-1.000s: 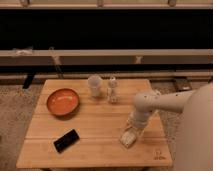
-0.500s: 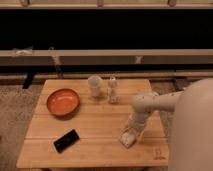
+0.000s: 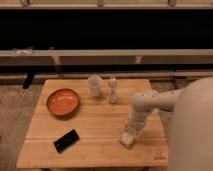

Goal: Place the white sponge in the ceramic bowl

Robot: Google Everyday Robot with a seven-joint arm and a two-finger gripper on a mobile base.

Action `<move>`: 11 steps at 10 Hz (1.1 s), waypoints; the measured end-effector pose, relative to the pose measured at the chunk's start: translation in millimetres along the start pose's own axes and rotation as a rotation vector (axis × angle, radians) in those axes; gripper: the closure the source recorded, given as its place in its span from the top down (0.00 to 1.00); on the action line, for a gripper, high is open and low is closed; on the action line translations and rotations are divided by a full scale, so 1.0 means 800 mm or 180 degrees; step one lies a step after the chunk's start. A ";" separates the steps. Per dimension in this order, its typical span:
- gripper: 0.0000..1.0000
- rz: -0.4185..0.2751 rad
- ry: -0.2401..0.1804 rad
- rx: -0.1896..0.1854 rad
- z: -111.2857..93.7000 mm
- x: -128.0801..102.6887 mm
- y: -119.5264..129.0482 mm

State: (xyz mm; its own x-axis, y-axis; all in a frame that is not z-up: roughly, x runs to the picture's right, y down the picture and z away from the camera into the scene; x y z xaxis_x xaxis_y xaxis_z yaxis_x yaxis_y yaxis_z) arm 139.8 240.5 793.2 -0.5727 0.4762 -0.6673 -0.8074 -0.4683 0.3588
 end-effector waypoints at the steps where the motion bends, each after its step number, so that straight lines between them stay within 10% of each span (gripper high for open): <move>1: 0.00 -0.0250 -0.0049 -0.0010 -0.030 0.007 0.027; 11: 0.00 -0.2177 -0.0120 0.0085 -0.096 0.035 0.304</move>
State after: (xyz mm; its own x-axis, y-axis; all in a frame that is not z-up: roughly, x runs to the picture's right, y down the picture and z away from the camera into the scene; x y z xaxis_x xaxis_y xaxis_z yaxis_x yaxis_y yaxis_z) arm -61.9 83.1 811.4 0.0631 0.6842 -0.7266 -0.9923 -0.0348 -0.1189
